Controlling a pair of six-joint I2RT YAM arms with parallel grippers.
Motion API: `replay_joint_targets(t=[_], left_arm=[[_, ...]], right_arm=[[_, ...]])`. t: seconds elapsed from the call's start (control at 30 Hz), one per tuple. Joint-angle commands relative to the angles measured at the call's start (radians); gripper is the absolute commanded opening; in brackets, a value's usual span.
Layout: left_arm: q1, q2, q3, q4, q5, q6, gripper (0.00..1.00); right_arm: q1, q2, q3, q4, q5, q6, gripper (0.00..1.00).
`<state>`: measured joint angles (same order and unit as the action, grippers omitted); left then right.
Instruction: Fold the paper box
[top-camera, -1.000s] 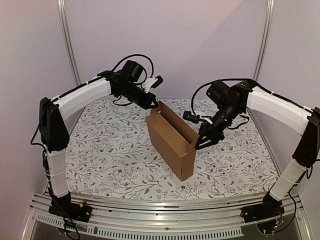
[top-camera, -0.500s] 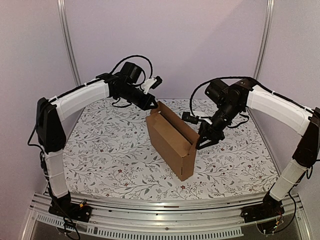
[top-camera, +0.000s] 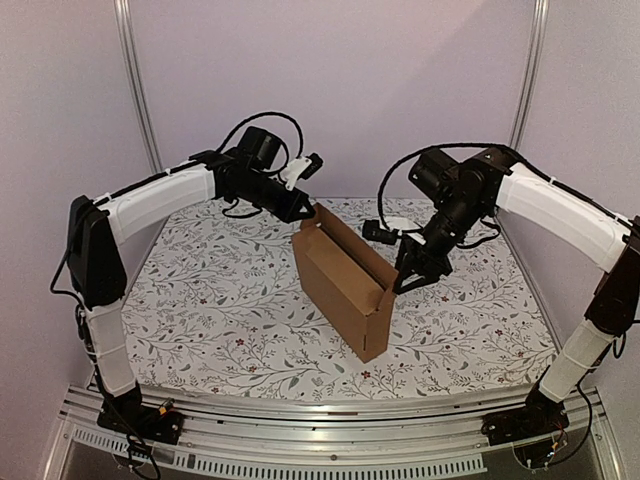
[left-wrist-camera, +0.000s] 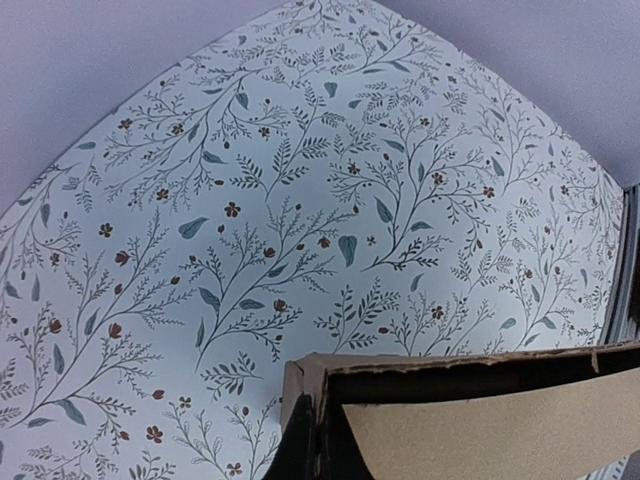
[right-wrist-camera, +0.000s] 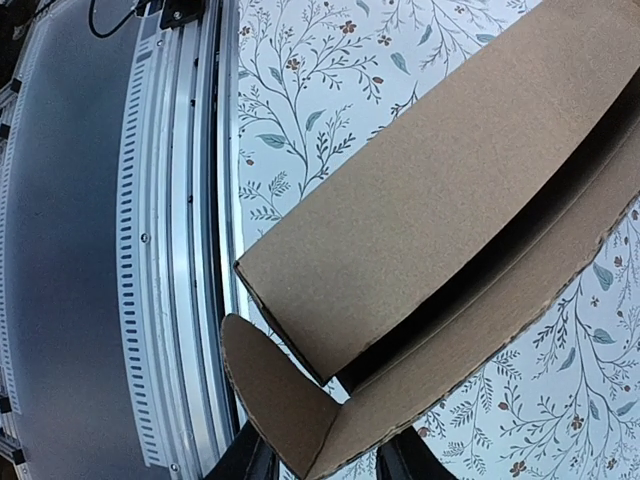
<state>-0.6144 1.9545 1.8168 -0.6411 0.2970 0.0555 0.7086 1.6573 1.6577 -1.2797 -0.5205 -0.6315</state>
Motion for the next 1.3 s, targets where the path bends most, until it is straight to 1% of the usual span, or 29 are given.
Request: replay_joint_targets(t=[0.0, 0.27, 0.4, 0.7, 0.9, 1.27], left_arm=[[0.007, 0.017, -0.042, -0.129, -0.015, -0.006, 0.0], [0.01, 0.012, -0.07, -0.117, -0.002, -0.021, 0.0], [0.01, 0.003, -0.097, -0.107, -0.008, -0.021, 0.0], [0.018, -0.008, -0.11, -0.085, -0.019, -0.014, 0.0], [0.018, -0.002, -0.148, -0.056, 0.002, -0.02, 0.0], [0.019, -0.008, -0.183, -0.04, -0.007, -0.016, 0.0]], right_arm=[[0.04, -0.019, 0.025, -0.027, 0.062, -0.022, 0.33], [0.112, -0.017, 0.041, -0.026, 0.19, -0.009, 0.33], [0.114, -0.006, 0.054, -0.026, 0.226, 0.015, 0.32], [0.115, 0.005, 0.084, -0.032, 0.237, 0.058, 0.3], [0.115, 0.007, 0.086, -0.046, 0.234, 0.04, 0.3], [0.143, 0.01, 0.079, -0.052, 0.243, 0.024, 0.31]])
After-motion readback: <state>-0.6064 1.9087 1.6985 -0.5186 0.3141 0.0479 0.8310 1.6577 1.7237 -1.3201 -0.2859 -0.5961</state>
